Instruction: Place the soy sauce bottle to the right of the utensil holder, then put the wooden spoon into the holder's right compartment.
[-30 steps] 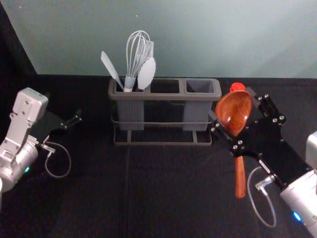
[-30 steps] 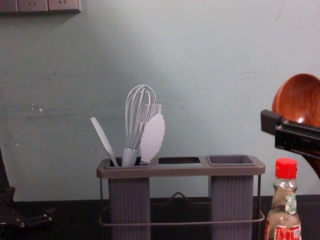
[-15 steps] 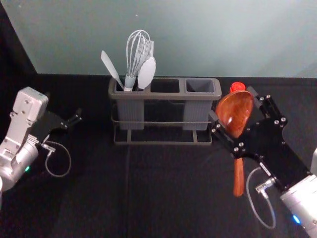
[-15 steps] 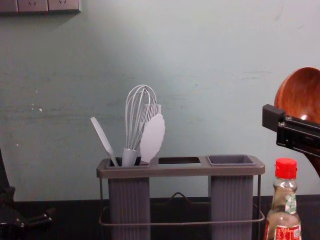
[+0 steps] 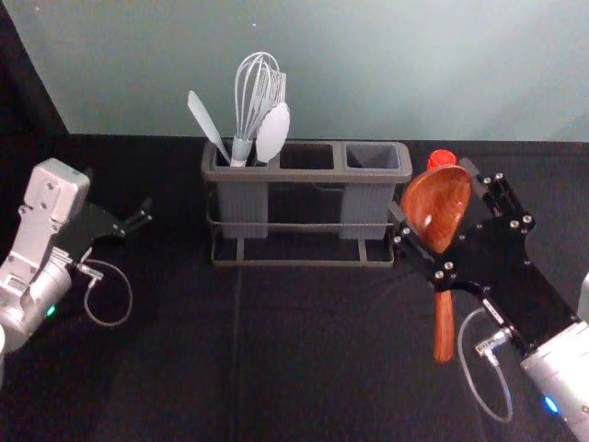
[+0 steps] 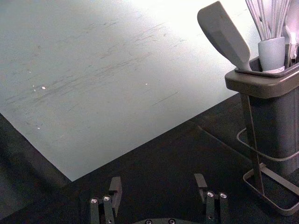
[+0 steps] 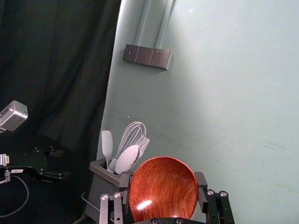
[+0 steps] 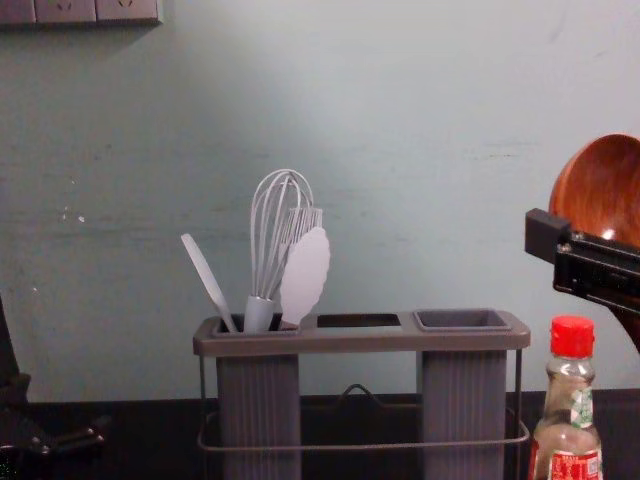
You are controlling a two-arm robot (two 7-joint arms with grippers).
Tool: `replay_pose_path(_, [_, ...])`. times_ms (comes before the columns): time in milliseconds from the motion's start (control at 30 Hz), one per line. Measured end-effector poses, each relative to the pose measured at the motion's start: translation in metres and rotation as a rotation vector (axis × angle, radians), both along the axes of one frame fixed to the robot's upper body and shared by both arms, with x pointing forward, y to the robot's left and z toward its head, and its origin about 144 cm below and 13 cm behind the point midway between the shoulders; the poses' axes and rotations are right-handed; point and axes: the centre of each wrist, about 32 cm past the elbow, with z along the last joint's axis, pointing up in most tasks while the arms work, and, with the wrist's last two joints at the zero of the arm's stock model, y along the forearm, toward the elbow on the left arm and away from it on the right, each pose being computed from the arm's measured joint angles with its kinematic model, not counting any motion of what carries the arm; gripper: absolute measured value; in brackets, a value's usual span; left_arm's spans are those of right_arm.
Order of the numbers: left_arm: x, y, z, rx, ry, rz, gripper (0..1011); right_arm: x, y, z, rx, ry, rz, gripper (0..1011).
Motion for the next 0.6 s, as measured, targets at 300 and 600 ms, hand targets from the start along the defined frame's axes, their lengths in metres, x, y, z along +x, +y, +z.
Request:
replay_pose_path(300, [0.000, 0.000, 0.000, 0.000, 0.000, 0.000, 1011, 0.000, 0.000, 0.000, 0.000, -0.001, 0.001, 842])
replay_pose_path(600, [0.000, 0.000, 0.000, 0.000, 0.000, 0.000, 1011, 0.033, 0.004, 0.006, -0.005, -0.043, 0.021, 842])
